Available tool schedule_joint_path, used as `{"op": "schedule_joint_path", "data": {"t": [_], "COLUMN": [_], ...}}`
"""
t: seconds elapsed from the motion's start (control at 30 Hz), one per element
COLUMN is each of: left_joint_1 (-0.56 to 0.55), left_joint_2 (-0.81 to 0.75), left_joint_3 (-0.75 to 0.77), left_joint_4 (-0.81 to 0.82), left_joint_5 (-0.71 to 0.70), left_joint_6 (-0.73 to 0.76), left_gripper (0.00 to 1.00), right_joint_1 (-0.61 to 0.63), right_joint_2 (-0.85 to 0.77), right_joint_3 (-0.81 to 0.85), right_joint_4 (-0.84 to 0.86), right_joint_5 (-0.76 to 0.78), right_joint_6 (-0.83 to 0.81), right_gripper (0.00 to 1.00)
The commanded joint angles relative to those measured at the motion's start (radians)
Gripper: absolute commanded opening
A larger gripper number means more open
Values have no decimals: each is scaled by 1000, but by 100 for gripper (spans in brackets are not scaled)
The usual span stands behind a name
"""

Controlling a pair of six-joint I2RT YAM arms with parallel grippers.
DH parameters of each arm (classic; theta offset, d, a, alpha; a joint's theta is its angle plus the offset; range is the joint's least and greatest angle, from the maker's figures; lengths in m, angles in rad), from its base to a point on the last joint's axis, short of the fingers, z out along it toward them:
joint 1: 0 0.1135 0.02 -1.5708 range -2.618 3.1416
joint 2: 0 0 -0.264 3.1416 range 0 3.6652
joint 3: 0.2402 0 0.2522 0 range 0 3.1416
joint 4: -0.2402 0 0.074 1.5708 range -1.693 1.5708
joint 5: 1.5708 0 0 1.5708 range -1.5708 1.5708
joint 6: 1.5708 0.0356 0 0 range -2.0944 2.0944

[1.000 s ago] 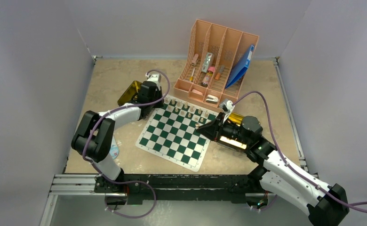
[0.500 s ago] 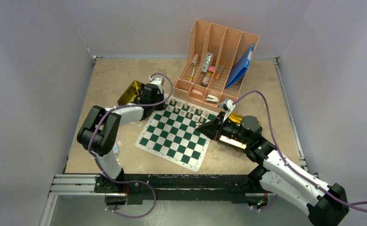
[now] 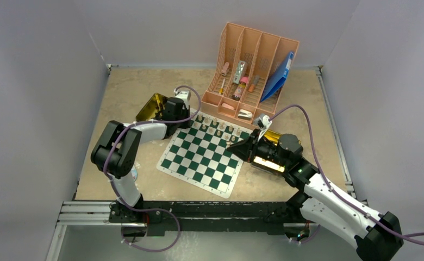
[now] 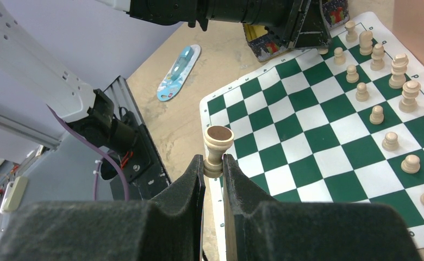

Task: Set up the chess pieces on the board
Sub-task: Place the chess piece on the chessboard.

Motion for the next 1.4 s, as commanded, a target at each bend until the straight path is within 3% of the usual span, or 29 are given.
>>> {"op": "schedule_joint_path", "data": {"t": [0.0, 0.43, 0.87, 1.13, 1.37], "left_joint_1": [5, 5, 4, 3, 3], "left_joint_2": [-4, 13, 36, 3, -34], "left_joint_3": [5, -15, -11, -9, 2], "left_joint_4": [80, 146, 107, 67, 25], "left_joint_5": [-9, 10, 33, 33, 21], "left_joint_6": [40, 52, 61, 74, 80], "left_gripper": [0, 0, 4, 32, 39], "right_joint_1": [2, 3, 3, 2, 2], "right_joint_2": [-9, 10, -23, -16, -22], "right_joint_3": [52, 47, 47, 47, 41], "right_joint_4": [34, 70, 54, 51, 69], "right_joint_5": [10, -4, 26, 10, 16], "right_joint_6": [-14, -9, -11, -13, -7], "right_gripper": [0, 0, 0, 0, 0]}}
